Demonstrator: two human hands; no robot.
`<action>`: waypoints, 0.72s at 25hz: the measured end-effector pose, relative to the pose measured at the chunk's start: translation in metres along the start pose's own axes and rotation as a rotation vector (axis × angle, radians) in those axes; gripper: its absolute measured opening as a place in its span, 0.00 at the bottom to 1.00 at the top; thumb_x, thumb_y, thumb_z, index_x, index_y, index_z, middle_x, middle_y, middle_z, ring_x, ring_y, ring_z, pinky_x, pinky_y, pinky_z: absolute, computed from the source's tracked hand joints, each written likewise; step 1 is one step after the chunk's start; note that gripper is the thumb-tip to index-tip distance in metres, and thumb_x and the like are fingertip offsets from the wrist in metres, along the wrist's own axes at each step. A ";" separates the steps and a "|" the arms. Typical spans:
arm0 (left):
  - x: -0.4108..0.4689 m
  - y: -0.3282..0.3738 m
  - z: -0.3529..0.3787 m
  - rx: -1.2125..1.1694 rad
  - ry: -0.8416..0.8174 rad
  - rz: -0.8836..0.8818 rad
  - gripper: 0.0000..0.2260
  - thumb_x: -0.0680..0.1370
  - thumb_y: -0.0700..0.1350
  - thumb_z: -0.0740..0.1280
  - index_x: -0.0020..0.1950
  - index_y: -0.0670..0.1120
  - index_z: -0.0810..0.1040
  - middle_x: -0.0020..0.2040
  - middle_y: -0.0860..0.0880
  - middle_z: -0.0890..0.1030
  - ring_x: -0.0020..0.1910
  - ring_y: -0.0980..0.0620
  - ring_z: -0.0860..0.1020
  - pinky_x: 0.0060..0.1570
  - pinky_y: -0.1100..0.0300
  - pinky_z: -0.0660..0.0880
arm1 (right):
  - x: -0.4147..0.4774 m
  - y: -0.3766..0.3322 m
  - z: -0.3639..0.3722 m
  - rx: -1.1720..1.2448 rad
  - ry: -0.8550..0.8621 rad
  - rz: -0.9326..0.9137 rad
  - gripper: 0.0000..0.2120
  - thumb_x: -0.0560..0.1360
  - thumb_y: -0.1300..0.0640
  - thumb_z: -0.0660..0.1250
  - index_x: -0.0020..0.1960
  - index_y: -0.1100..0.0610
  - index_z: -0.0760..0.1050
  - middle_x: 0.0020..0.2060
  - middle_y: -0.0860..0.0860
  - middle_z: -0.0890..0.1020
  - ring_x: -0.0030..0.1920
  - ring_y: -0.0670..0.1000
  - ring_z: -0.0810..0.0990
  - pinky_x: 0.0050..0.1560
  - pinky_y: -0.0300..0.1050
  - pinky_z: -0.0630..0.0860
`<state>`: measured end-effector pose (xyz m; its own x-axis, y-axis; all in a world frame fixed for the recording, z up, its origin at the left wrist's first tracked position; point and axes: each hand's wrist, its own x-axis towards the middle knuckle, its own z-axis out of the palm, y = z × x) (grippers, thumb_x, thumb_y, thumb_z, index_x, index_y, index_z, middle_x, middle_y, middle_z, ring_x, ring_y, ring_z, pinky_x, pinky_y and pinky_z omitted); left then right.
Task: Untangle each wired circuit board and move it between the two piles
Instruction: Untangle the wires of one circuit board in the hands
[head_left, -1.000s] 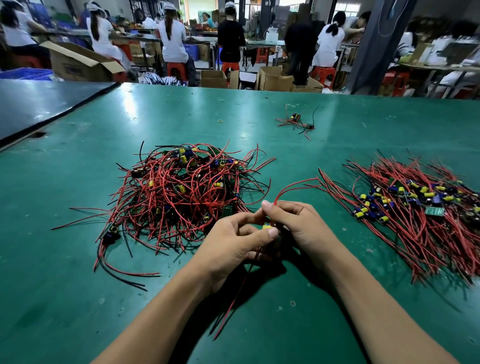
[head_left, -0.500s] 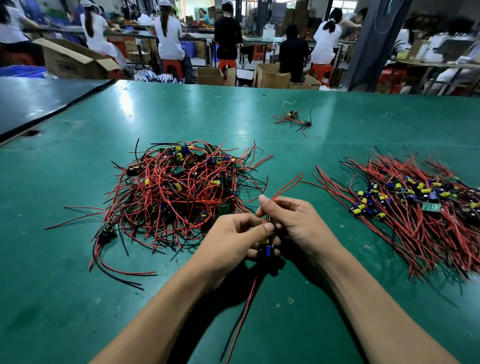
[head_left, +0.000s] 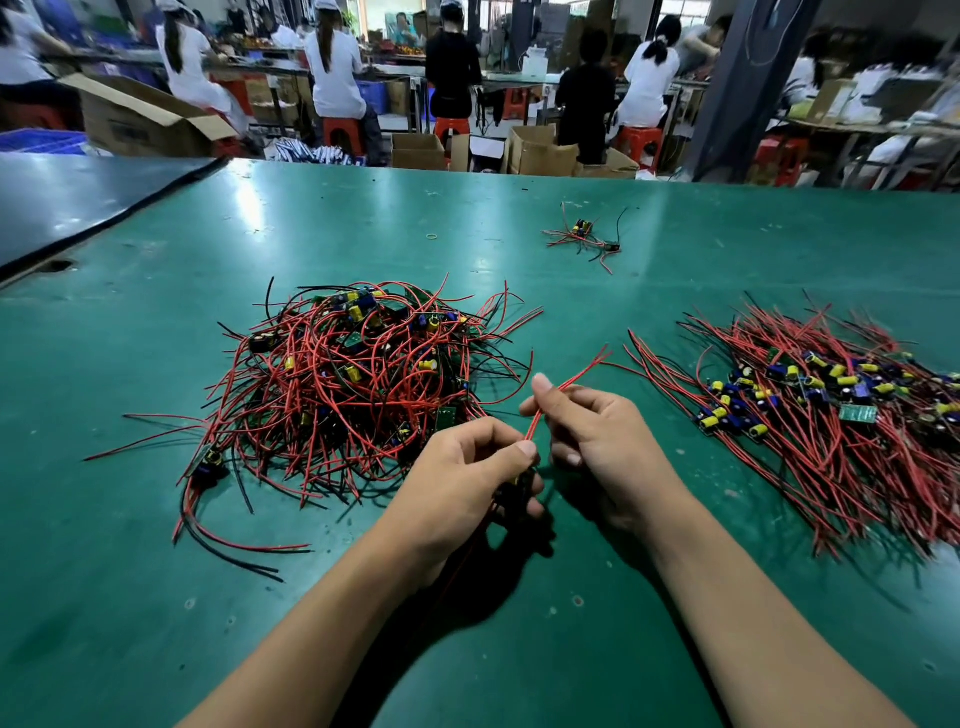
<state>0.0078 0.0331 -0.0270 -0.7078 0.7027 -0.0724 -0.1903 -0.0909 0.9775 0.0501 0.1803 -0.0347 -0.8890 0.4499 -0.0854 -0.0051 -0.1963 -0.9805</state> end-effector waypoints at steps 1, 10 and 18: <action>0.000 0.000 0.001 0.013 -0.009 0.001 0.05 0.79 0.38 0.65 0.44 0.39 0.76 0.34 0.43 0.80 0.29 0.47 0.78 0.32 0.59 0.77 | 0.002 -0.001 0.000 0.035 0.042 -0.002 0.16 0.68 0.41 0.74 0.36 0.55 0.83 0.22 0.48 0.63 0.19 0.45 0.59 0.22 0.34 0.56; 0.003 -0.004 0.003 0.022 -0.056 -0.020 0.06 0.78 0.37 0.67 0.42 0.39 0.78 0.31 0.42 0.79 0.27 0.46 0.77 0.31 0.59 0.76 | 0.005 -0.006 -0.001 0.326 0.071 0.192 0.22 0.79 0.44 0.66 0.34 0.60 0.72 0.21 0.47 0.64 0.15 0.42 0.57 0.17 0.34 0.56; 0.003 -0.005 0.003 0.044 0.050 0.004 0.08 0.80 0.39 0.65 0.45 0.36 0.77 0.31 0.43 0.78 0.26 0.49 0.76 0.28 0.60 0.76 | 0.000 0.006 -0.001 0.013 -0.107 0.100 0.18 0.69 0.42 0.75 0.43 0.57 0.85 0.24 0.53 0.65 0.19 0.46 0.62 0.26 0.37 0.63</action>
<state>0.0084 0.0374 -0.0315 -0.7421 0.6658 -0.0774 -0.1582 -0.0618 0.9855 0.0508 0.1797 -0.0412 -0.9291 0.3323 -0.1621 0.0804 -0.2465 -0.9658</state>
